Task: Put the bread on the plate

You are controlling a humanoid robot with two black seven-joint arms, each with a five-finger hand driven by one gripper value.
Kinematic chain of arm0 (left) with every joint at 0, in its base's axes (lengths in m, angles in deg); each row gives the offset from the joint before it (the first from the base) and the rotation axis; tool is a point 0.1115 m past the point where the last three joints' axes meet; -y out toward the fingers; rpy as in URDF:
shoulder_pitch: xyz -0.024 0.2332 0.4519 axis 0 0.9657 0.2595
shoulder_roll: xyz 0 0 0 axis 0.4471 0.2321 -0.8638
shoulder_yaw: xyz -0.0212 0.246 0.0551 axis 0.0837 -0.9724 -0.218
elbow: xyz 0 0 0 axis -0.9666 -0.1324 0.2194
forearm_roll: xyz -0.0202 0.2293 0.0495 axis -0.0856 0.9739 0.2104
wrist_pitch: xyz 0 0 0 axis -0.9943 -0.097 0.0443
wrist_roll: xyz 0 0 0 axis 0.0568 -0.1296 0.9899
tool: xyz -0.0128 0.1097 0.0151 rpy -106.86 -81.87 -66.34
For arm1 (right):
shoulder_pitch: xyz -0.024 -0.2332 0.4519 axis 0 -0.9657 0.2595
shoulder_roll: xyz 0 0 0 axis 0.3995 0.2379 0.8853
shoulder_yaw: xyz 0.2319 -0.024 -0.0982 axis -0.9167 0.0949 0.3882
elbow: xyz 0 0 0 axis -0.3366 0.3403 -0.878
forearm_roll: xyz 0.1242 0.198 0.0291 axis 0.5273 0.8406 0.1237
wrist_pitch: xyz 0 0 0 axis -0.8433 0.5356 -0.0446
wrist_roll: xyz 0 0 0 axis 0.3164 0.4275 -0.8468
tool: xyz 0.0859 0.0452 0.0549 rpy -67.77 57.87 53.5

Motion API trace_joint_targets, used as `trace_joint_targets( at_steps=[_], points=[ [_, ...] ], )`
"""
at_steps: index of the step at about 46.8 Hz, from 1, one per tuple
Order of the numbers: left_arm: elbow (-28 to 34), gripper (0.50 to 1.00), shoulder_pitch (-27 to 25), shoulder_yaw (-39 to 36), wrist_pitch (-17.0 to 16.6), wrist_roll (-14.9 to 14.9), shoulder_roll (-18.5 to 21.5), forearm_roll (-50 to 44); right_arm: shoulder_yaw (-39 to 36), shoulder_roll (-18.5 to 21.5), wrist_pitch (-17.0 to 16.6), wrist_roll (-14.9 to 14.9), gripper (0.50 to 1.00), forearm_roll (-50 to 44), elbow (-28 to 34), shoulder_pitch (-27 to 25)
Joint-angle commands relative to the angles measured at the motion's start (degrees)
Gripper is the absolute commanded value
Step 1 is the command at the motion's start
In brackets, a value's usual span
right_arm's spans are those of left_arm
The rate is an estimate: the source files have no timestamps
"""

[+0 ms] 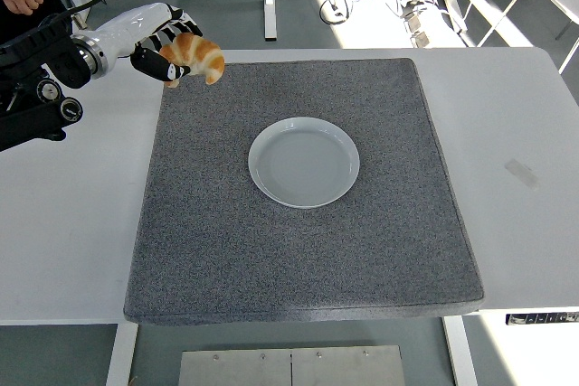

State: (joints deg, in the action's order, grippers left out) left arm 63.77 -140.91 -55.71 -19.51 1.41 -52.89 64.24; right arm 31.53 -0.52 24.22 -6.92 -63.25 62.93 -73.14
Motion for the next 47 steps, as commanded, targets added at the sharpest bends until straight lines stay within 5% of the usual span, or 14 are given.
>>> trace_joint_targets(
  at_steps=[1, 11, 47],
  points=[
    [0.5, 0.5, -0.4, 0.1, 0.1, 0.0, -0.1, 0.0, 0.0, 0.0, 0.0, 0.0, 1.0, 0.0, 0.0, 0.0],
    [1.4, 0.5, -0.5, 1.4, 0.0, 0.3, -1.3, 2.6, 0.0, 0.0, 0.0, 0.0, 1.0, 0.0, 0.0, 0.0],
    [-4.5, 0.5, 4.1, 1.7, -0.2, 2.0, -19.2, 8.4, 0.0, 0.0, 0.0, 0.0, 1.0, 0.0, 0.0, 0.0]
  ],
)
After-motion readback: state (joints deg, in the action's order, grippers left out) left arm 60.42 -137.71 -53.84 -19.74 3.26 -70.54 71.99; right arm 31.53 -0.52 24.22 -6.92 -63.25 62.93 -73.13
